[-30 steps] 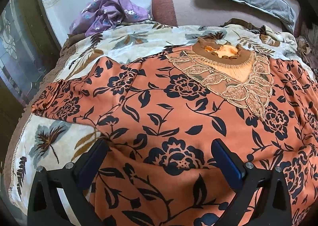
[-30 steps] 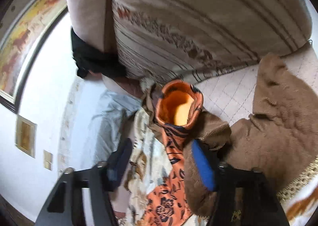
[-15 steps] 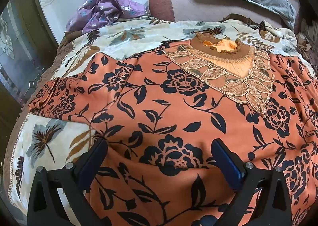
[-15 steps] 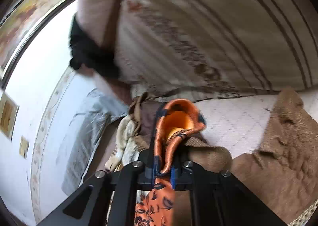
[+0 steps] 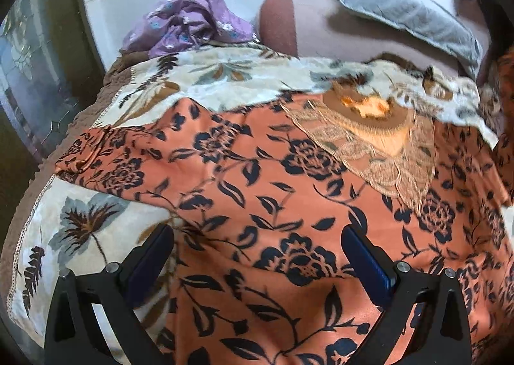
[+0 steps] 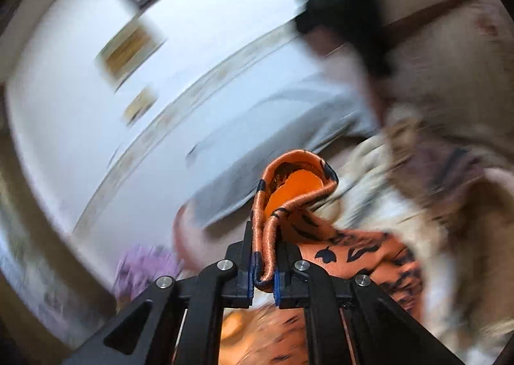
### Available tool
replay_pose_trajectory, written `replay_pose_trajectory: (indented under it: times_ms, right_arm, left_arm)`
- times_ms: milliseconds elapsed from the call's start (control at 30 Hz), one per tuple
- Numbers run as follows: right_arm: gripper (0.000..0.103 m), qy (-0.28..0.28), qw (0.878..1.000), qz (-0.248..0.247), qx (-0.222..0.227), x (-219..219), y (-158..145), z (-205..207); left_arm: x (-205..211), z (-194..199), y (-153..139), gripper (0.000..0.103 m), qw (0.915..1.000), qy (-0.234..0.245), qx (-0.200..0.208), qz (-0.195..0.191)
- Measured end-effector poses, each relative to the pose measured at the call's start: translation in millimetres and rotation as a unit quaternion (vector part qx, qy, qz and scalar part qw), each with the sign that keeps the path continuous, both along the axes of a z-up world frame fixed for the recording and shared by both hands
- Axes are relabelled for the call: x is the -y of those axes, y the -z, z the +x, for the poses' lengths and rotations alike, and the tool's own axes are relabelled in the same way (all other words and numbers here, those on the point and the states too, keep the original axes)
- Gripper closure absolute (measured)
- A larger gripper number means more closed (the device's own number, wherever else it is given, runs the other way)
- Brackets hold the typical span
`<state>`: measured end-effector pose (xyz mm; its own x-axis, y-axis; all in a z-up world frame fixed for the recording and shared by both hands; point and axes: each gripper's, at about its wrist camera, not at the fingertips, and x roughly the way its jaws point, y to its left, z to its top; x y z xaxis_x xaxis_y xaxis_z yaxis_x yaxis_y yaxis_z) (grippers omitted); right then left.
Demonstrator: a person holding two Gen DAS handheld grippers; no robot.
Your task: Fold small clothes
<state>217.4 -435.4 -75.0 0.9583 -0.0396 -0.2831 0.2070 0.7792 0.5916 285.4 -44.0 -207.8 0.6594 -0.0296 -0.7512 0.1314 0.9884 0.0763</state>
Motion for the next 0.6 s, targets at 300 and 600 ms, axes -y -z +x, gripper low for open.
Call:
replay_pose_trajectory:
  times_ms: [300,600]
  right_arm:
    - [0.089,-0.274,0.946,0.132,-0.113,-171.9,100.6,125.0]
    - [0.011,-0.235,0.965,0.078,-0.084,-122.0,82.0,75.4]
  left_arm:
    - [-55.6,26.1,-10.3,0.0,0.995,-0.092,-0.004,-0.039]
    - [-56.9,36.5,-2.3,0.0,0.9943,-0.092,-0.015,-0.052]
